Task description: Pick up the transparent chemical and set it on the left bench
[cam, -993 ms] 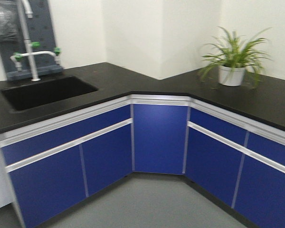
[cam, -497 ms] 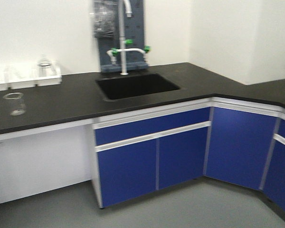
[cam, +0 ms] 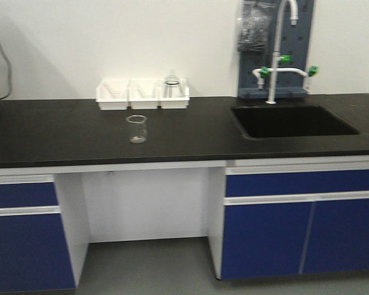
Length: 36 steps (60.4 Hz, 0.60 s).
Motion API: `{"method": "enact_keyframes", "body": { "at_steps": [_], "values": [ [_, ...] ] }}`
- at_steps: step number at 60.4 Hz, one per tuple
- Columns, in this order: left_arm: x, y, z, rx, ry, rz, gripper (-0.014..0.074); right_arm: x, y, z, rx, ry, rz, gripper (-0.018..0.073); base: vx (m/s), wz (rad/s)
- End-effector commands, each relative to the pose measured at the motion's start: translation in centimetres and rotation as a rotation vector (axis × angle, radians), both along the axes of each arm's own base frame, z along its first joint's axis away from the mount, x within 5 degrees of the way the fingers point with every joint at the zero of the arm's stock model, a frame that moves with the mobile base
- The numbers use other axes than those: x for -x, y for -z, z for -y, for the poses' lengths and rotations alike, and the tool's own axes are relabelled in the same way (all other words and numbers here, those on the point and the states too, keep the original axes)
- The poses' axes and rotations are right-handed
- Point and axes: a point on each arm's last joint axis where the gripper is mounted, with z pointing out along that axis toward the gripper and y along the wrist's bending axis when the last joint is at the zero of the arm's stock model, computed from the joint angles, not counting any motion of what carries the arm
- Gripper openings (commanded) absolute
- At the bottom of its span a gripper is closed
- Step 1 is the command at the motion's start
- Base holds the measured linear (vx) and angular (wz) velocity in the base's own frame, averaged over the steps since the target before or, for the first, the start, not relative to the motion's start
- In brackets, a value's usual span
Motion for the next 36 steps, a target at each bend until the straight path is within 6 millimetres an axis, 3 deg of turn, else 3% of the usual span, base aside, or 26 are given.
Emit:
{"method": "enact_keyframes", "body": {
  "at_steps": [1, 36],
  "values": [
    [0.15, -0.27, -0.02, 0.014, 0.001, 0.081, -0.0003, -0.07, -1.18, 0.16, -0.037, 0.026, 0.049, 0.0010, 0.19, 0.46],
    [0.15, -0.27, -0.02, 0.014, 0.001, 0.081, -0.0003, -0.07, -1.18, 0.16, -0.037, 0.026, 0.049, 0.0010, 0.28, 0.29]
  ]
}}
